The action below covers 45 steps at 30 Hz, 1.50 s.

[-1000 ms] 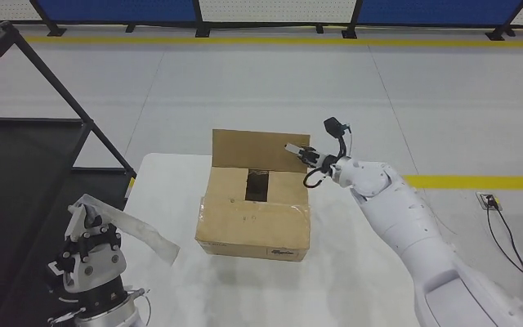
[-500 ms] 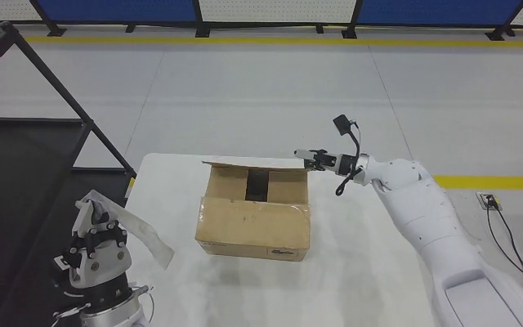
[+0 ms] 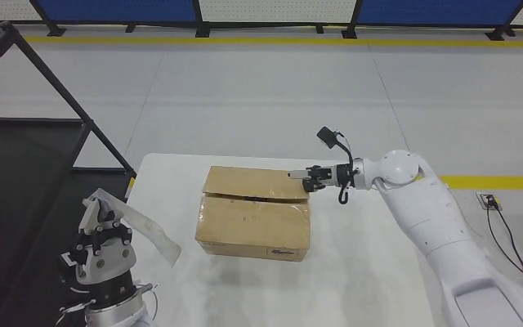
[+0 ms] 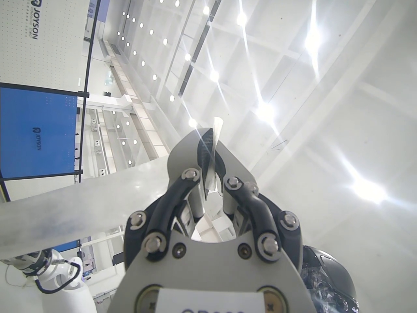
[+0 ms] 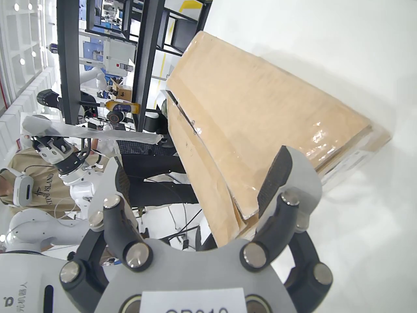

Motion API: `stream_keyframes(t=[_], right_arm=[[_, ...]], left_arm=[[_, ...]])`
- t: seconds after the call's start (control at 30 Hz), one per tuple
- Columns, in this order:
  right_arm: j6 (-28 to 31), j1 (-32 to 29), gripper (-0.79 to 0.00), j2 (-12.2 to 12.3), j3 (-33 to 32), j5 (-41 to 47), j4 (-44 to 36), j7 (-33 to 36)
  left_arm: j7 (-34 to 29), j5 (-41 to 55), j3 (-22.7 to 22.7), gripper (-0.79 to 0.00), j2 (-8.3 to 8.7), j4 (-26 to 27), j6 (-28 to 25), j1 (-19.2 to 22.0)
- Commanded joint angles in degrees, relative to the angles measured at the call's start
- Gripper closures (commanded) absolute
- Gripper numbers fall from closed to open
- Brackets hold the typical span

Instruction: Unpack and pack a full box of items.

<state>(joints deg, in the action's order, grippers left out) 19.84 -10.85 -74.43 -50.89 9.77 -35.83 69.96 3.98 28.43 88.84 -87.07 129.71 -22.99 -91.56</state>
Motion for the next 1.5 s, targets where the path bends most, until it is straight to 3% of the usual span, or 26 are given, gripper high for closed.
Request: stream_keyframes(t=[0.0, 0.3, 0.53, 0.87, 1.07, 1.47], right_arm=[[-4.2, -0.6, -0.785, 0.0, 0.2, -0.1, -1.6, 0.1], [-16.3, -5.0, -0.785, 0.1, -1.5, 5.2, -7.4, -2.2], [-19.0, -8.4, -0.785, 1.0, -5.2, 8.6, -13.6, -8.4], [-24.4, -14.5, -0.785, 2.6, -7.1, 7.0, -22.4, -7.9], [-25.4, -16.5, -0.785, 2.8, -7.2, 3.8, -23.7, -14.0], [-23.2, -18.3, -0.785, 2.7, -6.4, 3.0, -22.2, -14.6]], left_arm=[[-0.3, 0.3, 0.1, 0.000, 0.02, -0.2, -0.1, 0.1], [-2.5, 2.7, 1.1, 0.000, 0.22, -1.3, 0.5, 0.8], [-4.2, 4.3, 1.7, 0.000, 0.39, -2.0, 1.3, 1.7], [-5.9, 6.7, 3.5, 0.000, 0.62, -2.2, 1.5, 1.2], [-6.5, 7.0, 3.7, 0.000, 0.73, -2.4, 2.0, 1.3], [-6.4, 6.3, 3.2, 0.000, 0.86, -2.0, 2.7, 1.4]])
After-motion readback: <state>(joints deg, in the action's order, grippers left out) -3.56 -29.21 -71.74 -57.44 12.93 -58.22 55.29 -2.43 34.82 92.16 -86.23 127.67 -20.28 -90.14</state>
